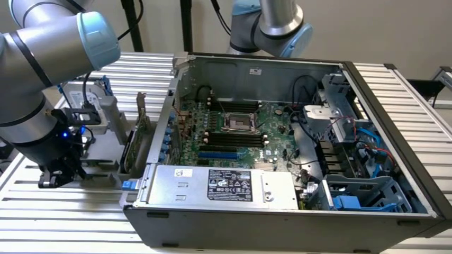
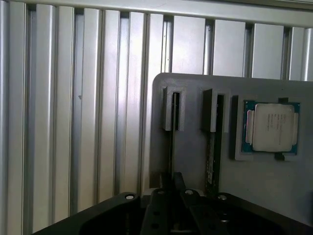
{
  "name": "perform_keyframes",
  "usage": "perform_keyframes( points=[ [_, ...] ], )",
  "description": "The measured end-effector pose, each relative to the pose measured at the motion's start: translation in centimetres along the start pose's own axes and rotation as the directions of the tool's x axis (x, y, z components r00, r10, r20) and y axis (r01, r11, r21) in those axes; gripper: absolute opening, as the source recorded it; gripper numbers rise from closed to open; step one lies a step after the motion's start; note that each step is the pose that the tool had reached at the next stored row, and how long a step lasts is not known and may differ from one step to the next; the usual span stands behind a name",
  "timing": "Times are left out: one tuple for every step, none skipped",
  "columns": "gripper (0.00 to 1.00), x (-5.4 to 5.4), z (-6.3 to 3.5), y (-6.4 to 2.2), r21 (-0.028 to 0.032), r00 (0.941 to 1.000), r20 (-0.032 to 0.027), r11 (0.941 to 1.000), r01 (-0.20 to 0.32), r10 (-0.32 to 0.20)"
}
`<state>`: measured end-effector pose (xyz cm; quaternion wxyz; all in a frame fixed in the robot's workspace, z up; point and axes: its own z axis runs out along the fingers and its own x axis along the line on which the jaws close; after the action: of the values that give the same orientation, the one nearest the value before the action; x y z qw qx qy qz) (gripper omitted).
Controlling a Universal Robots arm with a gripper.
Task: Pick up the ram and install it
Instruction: 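Pick up the ram and move it above insertion slot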
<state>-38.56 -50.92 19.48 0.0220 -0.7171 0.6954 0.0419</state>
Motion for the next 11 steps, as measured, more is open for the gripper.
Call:
perform_keyframes(
  points=[
    [0.14, 0.0, 0.0, 0.0, 0.0001, 1.0, 0.0, 1.0, -0.001, 0.001],
    [0.14, 0.0, 0.0, -0.01, 0.0004, 1.0, -0.0003, 1.0, -0.003, 0.003],
    [0.14, 0.0, 0.0, -0.01, 0.0005, 1.0, -0.0005, 1.0, -0.005, 0.005],
    [0.14, 0.0, 0.0, -0.01, 0.0007, 1.0, -0.001, 1.0, -0.008, 0.008],
    [0.14, -0.01, 0.01, -0.01, 0.001, 0.9999, -0.0015, 0.9999, -0.011, 0.011],
    [0.14, -0.01, 0.01, -0.01, 0.0011, 0.9999, -0.0019, 0.9999, -0.012, 0.012],
    [0.14, -0.01, 0.0, -0.01, 0.0012, 0.9999, -0.0025, 0.9999, -0.013, 0.013],
    [0.14, -0.01, 0.0, -0.01, 0.0013, 0.9999, -0.0033, 0.9999, -0.015, 0.015],
    [0.14, -0.01, 0.0, -0.01, 0.0015, 0.9999, -0.0041, 0.9999, -0.017, 0.017],
    [0.14, -0.01, 0.0, -0.01, 0.0016, 0.9998, -0.0044, 0.9998, -0.018, 0.018],
    [0.14, -0.02, -0.03, -0.01, 0.0016, 0.9998, -0.0045, 0.9998, -0.018, 0.018]
  ],
)
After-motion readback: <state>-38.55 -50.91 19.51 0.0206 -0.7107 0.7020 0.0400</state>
